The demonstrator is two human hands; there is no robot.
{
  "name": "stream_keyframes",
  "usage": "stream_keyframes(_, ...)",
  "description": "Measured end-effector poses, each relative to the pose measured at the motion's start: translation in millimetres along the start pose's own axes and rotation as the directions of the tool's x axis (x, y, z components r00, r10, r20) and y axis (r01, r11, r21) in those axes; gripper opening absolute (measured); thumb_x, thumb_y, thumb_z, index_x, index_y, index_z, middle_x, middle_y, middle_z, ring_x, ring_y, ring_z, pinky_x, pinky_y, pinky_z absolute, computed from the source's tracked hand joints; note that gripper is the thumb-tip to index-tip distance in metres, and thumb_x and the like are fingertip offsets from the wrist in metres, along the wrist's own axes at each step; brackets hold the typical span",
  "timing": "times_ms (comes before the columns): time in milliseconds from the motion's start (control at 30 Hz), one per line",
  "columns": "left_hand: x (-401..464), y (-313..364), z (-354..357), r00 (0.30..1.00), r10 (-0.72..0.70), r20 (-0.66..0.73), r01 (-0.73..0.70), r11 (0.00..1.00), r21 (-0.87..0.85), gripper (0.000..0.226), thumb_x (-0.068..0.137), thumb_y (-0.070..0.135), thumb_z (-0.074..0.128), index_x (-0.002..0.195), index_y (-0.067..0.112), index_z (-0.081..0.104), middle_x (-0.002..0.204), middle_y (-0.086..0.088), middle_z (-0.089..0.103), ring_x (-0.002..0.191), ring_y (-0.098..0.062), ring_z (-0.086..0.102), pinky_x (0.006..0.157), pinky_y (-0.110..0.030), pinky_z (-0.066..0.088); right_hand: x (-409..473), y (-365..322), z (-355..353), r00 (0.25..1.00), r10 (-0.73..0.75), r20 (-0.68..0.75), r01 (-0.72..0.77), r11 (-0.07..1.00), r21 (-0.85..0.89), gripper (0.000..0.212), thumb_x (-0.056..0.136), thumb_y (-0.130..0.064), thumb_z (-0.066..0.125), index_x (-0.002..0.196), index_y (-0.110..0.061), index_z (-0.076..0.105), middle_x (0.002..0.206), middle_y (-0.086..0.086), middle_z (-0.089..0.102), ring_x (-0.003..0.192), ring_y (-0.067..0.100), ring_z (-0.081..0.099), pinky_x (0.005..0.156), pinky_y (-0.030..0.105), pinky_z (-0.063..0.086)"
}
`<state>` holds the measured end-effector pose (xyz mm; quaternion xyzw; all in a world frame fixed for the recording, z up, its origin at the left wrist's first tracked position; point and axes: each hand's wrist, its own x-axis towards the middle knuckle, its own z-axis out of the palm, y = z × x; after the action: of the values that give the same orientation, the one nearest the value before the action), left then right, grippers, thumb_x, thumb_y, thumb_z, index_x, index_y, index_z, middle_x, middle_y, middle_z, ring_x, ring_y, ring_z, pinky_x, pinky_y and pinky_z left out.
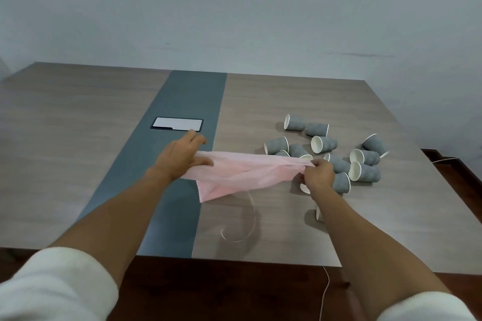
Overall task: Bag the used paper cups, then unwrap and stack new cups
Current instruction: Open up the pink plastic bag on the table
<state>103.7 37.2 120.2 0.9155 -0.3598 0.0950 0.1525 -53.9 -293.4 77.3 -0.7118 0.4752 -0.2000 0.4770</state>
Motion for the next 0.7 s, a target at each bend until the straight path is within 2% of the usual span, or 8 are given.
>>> stream_keyframes(100,-2,-18,0,0.969,-0.2,-0.148,0.21,0.976,0.054,0.016,0.087,0.004,0.063,0.104,0.005,0.061,0.105,-0.014,0.046,0.073,-0.038,0.053,0.068,-0.049,0.051,-3,9,-10,0.968,-0.245,0.057,0.25,0.914,-0.318,0.022,0.082,0.001,0.054,0.096,-0.009,0.067,0.089,0.009,0.063,0.084,0.032,0.058,0.07,0.037,0.047)
stream_keyframes(167,2,-14,-3,0.807,-0.562,-0.181,0.531,0.825,-0.193,0.027,0.087,0.0,0.051,0.107,0.011,0.064,0.11,-0.014,0.053,0.083,-0.035,0.054,0.074,-0.041,0.046,-4,17,-12,0.963,-0.257,0.079,0.268,0.889,-0.372,0.02,0.082,0.001,0.055,0.096,-0.008,0.065,0.093,0.011,0.062,0.086,0.034,0.057,0.069,0.036,0.042)
stream_keyframes(267,21,4,-11,0.48,-0.826,0.295,0.634,0.095,-0.768,0.015,0.098,0.0,0.043,0.096,0.008,0.056,0.116,-0.017,0.064,0.079,-0.028,0.058,0.069,-0.031,0.051,-11,26,-3,0.993,-0.11,0.04,0.116,0.967,-0.228,0.019,0.078,0.007,0.052,0.085,-0.006,0.064,0.083,0.012,0.064,0.084,0.037,0.062,0.068,0.032,0.041)
stream_keyframes(333,29,5,-10,0.399,-0.718,0.57,0.493,-0.356,-0.794,0.021,0.099,-0.001,0.037,0.085,0.005,0.051,0.107,-0.014,0.064,0.073,-0.022,0.059,0.062,-0.03,0.054,-16,21,4,0.999,0.049,0.012,-0.05,0.998,0.041,0.019,0.083,0.01,0.053,0.079,-0.006,0.062,0.079,0.011,0.062,0.087,0.035,0.064,0.059,0.031,0.05)
stream_keyframes(400,31,4,-7,0.322,-0.656,0.683,0.401,-0.559,-0.726,0.026,0.093,0.001,0.035,0.089,0.004,0.06,0.108,-0.009,0.072,0.079,-0.024,0.066,0.068,-0.032,0.058,-21,11,6,0.969,0.224,0.104,-0.241,0.951,0.193,0.018,0.092,0.006,0.058,0.086,-0.011,0.062,0.089,0.01,0.063,0.092,0.031,0.062,0.061,0.034,0.061)
stream_keyframes(467,24,6,-7,0.297,-0.635,0.713,0.468,-0.554,-0.688,0.031,0.091,0.006,0.036,0.092,0.01,0.067,0.093,-0.005,0.079,0.082,-0.024,0.071,0.072,-0.035,0.062,-12,9,5,0.893,0.418,0.166,-0.449,0.812,0.372,0.017,0.097,0.002,0.058,0.102,-0.014,0.062,0.1,0.008,0.064,0.093,0.028,0.061,0.078,0.042,0.061)
stream_keyframes(533,14,10,-11,0.289,-0.616,0.733,0.585,-0.493,-0.644,0.023,0.091,0.009,0.045,0.085,0.012,0.067,0.062,-0.004,0.073,0.072,-0.024,0.069,0.056,-0.035,0.061,3,21,1,0.799,0.52,0.302,-0.588,0.57,0.573,0.024,0.096,0.0,0.06,0.113,-0.016,0.061,0.1,0.004,0.069,0.072,0.022,0.061,0.052,0.035,0.059)
stream_keyframes(700,-5,13,-15,0.256,-0.551,0.794,0.688,-0.474,-0.55,0.009,0.081,0.024,0.058,0.078,0.018,0.065,0.068,0.0,0.068,0.064,-0.023,0.065,0.061,-0.038,0.061,-3,15,-12,0.688,0.582,0.433,-0.725,0.568,0.388,0.024,0.103,-0.012,0.047,0.082,-0.009,0.058,0.049,0.005,0.062,0.025,0.016,0.053,0.025,0.022,0.04)
